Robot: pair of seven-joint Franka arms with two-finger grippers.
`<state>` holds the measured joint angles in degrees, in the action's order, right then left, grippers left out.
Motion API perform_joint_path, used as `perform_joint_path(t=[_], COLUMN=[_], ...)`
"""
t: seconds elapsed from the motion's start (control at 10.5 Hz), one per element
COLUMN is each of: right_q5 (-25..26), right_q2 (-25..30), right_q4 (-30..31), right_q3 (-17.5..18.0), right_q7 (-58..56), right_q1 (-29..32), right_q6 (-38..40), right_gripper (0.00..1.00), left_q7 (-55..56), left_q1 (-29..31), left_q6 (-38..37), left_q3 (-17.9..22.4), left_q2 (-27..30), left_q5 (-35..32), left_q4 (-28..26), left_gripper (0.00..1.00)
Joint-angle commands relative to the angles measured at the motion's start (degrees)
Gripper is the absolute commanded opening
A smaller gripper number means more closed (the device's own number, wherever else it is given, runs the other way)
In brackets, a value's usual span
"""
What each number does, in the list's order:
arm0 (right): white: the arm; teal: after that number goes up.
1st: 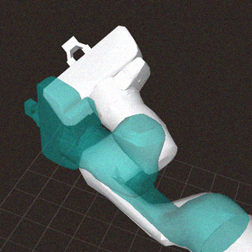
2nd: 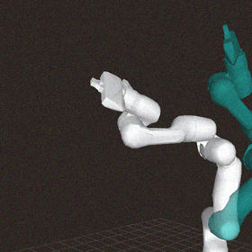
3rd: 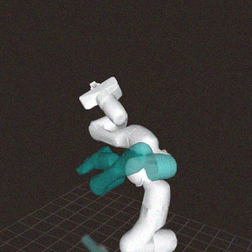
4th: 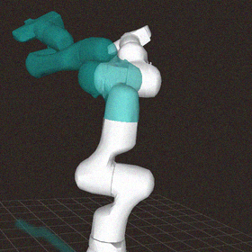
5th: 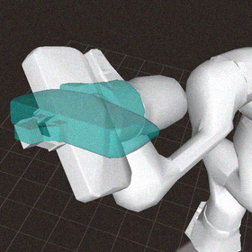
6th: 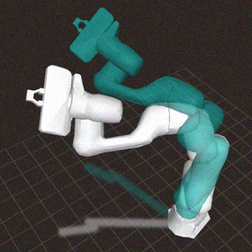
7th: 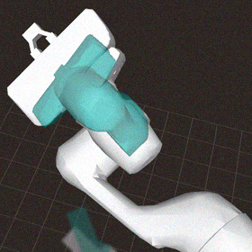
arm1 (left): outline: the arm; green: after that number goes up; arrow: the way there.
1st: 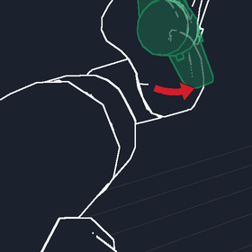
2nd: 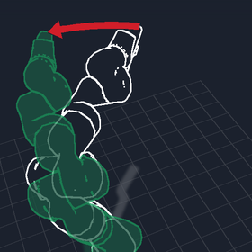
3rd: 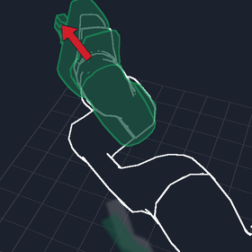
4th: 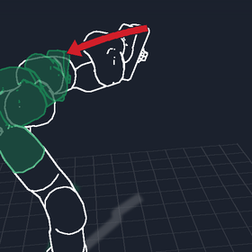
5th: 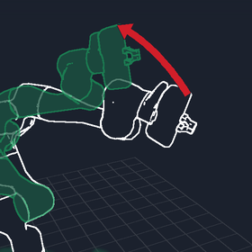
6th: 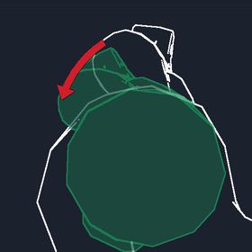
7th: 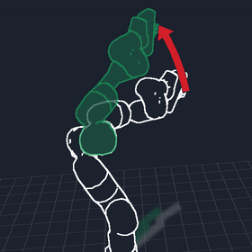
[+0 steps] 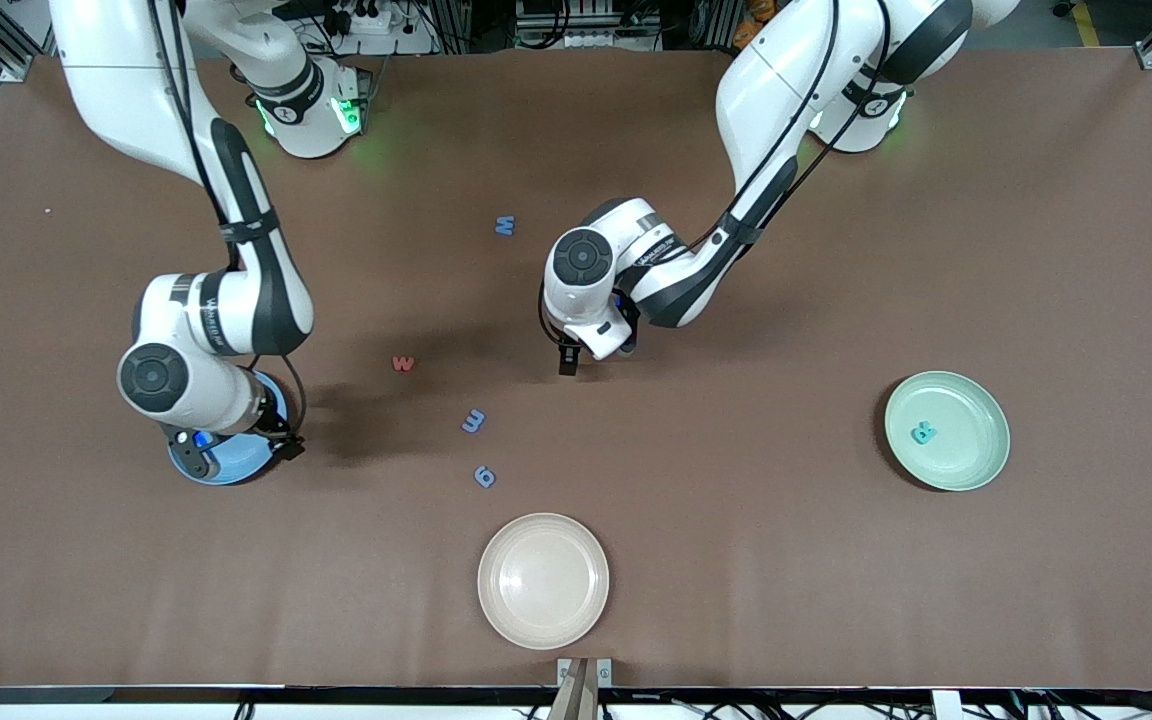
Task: Sort upper and lower case letters into plates
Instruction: 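Release the u with the right gripper while the left gripper grasps the pink o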
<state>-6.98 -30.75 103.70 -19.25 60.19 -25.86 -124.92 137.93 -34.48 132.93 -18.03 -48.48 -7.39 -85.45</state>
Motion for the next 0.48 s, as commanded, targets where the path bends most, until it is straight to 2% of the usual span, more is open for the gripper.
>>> perform_joint_path(t=[0.0, 0.1, 0.29, 0.38], right_q5=[-1.11, -1.11, -1.11, -1.11], right_q2=[4.90, 5.52, 6.75, 7.45], right_q4=[5.54, 6.68, 11.15, 12.92], right_q3=[0.00, 0.00, 0.00, 0.00], right_q7=[6.40, 10.35, 17.74, 19.95], right_q1=[-2.25, -3.91, -7.52, -8.58], right_q6=[-0.15, -0.58, -7.06, -8.92], right_gripper=[1.00, 1.00, 1.00, 1.00], left_q7=[1.46, 1.90, 1.82, 1.55], left_q1=[-1.21, -1.21, -1.56, -1.65], left_q6=[0.84, 0.84, 0.84, 0.84], left_q3=[0.72, 0.72, 0.72, 0.72], left_q2=[-1.70, -1.79, -1.79, -1.79], left_q5=[1.59, 1.59, 1.59, 1.50], left_q4=[1.60, 1.60, 1.34, 1.25], left_gripper=[1.00, 1.00, 1.00, 0.93])
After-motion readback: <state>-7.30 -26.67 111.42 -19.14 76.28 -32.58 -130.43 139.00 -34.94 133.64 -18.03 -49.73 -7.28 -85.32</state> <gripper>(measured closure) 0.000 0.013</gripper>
